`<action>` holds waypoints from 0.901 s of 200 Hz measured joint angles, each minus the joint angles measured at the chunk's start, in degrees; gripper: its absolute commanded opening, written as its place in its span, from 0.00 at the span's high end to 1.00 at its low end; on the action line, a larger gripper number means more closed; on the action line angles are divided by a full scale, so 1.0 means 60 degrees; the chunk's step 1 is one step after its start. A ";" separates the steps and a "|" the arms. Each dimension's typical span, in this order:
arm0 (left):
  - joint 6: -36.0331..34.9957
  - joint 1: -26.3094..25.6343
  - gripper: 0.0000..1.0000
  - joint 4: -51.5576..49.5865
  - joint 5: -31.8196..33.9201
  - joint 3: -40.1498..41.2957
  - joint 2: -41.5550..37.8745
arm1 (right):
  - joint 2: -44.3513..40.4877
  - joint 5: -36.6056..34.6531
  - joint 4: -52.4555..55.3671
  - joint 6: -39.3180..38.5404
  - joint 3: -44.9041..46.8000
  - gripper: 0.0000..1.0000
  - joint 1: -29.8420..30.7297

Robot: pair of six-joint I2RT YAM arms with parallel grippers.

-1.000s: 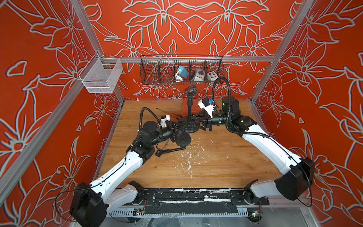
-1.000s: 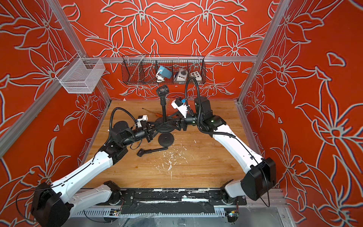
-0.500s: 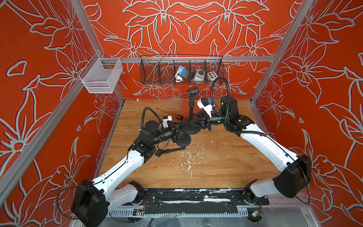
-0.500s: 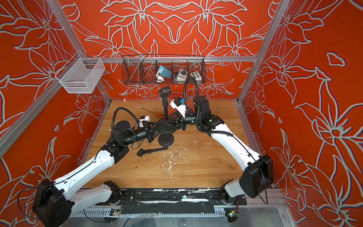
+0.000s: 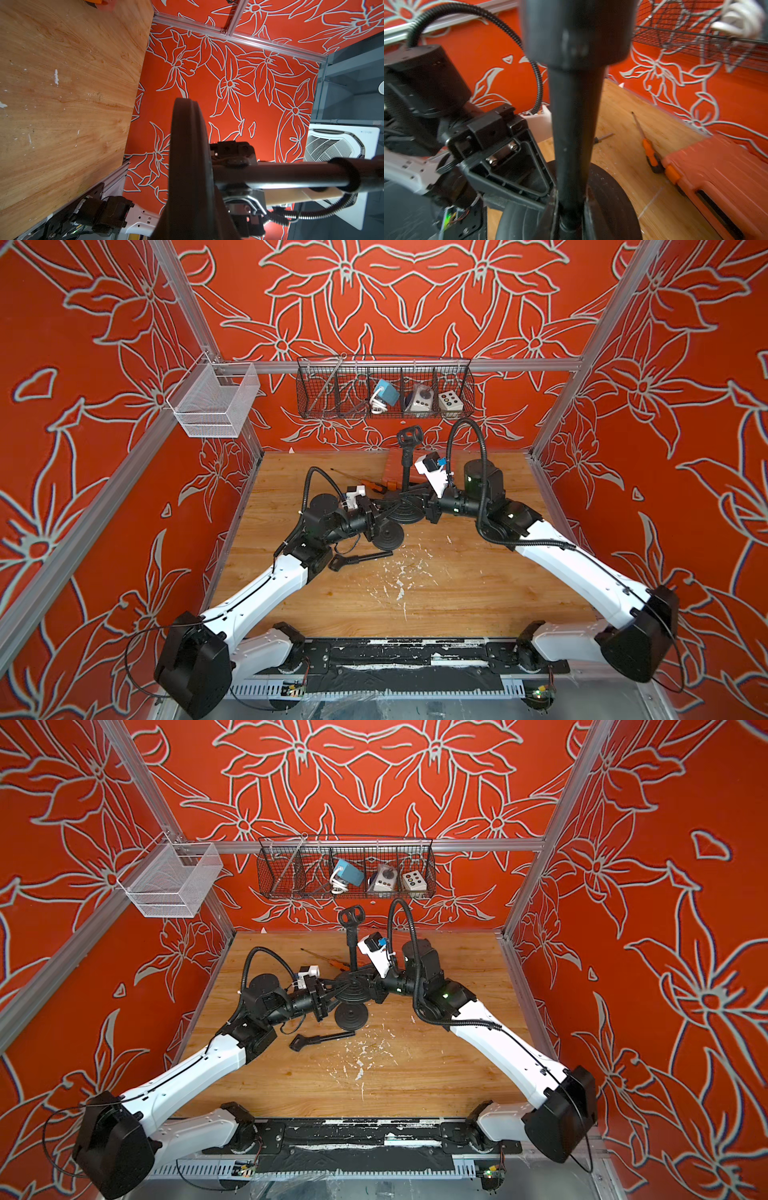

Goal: Assemble a microphone stand
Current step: Screw the microphone stand pole into the microphone stand base.

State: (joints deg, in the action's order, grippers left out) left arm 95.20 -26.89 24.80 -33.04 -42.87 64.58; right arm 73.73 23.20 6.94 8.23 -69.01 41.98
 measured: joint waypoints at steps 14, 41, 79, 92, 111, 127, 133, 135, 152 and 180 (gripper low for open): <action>-0.0015 0.0000 1.00 0.0033 0.0022 -0.0015 0.0000 | -0.0113 -0.1650 0.0124 0.0310 -0.0015 1.00 0.0594; -0.0113 0.0011 1.00 -0.0080 0.0200 -0.0015 0.0000 | -0.0022 -0.3304 0.0288 0.0685 -0.0142 0.83 0.1147; -0.0149 0.0091 1.00 -0.0127 0.0346 -0.0015 -0.0004 | -0.0047 -0.1803 0.0481 0.0251 -0.0138 0.35 0.0525; -0.0168 0.0127 1.00 -0.0182 0.0382 -0.0015 -0.0004 | -0.0142 -0.0648 0.0324 0.0135 -0.0033 0.35 -0.0036; -0.0266 0.0175 1.00 -0.0481 0.0299 -0.0069 -0.0007 | -0.0211 0.0874 0.0029 -0.0018 0.0062 0.38 -0.0714; -0.0372 0.0175 1.00 -0.0710 0.0171 -0.0073 -0.0055 | -0.0113 0.1905 -0.0113 -0.0146 0.0051 0.42 -0.1005; -0.0404 0.0175 1.00 -0.0809 0.0117 -0.0073 -0.0095 | -0.0036 0.2251 -0.0160 -0.0197 0.0044 0.43 -0.1078; -0.0412 0.0175 1.00 -0.0831 0.0106 -0.0073 -0.0106 | -0.0011 0.2379 -0.0175 -0.0193 0.0036 0.43 -0.1104; -0.0484 0.0178 1.00 -0.0951 -0.0087 -0.0073 -0.0226 | 0.0321 0.3144 -0.0208 -0.0291 -0.0087 0.47 -0.1231; -0.0423 0.0178 1.00 -0.0812 -0.0379 -0.0062 -0.0321 | 0.0958 0.3993 -0.0142 -0.0470 -0.0532 0.54 -0.1333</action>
State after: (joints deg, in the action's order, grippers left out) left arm 92.66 -25.82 19.92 -35.31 -43.24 62.65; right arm 79.48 47.16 6.09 5.41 -72.20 33.98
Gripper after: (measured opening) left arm 0.189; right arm 0.488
